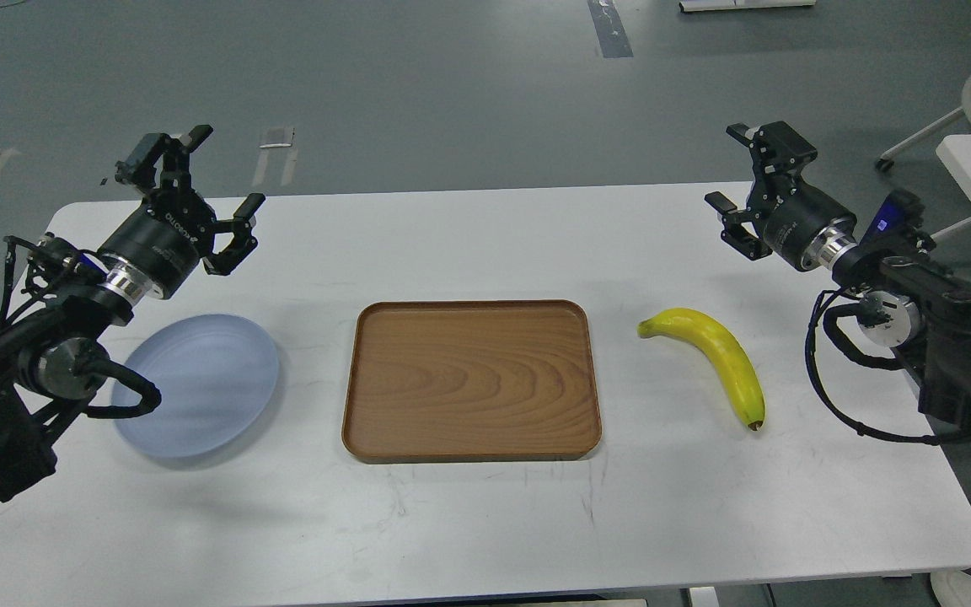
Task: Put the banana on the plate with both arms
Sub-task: 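Move the left gripper down toward the rim of the light blue plate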
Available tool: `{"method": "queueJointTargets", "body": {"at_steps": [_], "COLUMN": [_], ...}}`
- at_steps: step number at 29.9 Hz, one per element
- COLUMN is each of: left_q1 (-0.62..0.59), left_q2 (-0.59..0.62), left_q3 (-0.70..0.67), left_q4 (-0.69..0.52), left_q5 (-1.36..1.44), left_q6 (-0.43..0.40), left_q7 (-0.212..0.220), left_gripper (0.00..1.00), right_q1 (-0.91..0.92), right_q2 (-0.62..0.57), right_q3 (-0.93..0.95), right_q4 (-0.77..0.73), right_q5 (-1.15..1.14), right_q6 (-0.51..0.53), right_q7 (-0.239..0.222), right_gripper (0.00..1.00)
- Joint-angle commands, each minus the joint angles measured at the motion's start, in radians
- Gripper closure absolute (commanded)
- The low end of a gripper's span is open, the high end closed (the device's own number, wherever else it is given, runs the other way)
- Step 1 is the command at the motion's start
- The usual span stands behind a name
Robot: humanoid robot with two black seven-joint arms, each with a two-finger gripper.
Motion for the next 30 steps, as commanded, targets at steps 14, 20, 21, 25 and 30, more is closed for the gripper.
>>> {"method": "queueJointTargets", "body": {"at_steps": [14,20,21,25,30], "left_q1": [-0.048,-0.119,-0.125,-0.131,-0.116], "left_q2": [0.023,0.139,0.167,0.303,0.427], "left_q3": [0.020,0.019,0.019,0.019,0.022], "left_q4": [0.069,-0.016,-0.045,-0.237,-0.354], "left_q5": [0.011,0.477,0.543,0.834,1.171], "left_q6": [0.000,0.000,0.000,0.000,0.000], "left_q7": [0.000,0.000,0.000,0.000,0.000], "left_gripper": [0.00,0.00,0.00,0.00,0.00], "right_q1": [0.004,0.010,0.012,0.012,0.007], "right_q2": [0.003,-0.001,-0.001,0.000,0.000], "right_q3": [-0.003,-0.005,-0.005,-0.005,-0.006], "right_q4": [-0.002,-0.001,-0.002,-0.002,-0.001], "right_q5": [-0.012,-0.015,-0.016,-0.016,-0.019], "right_q6": [0.000,0.000,0.000,0.000,0.000], "right_q7": [0.000,0.000,0.000,0.000,0.000], "right_gripper": [0.00,0.00,0.00,0.00,0.00]}}
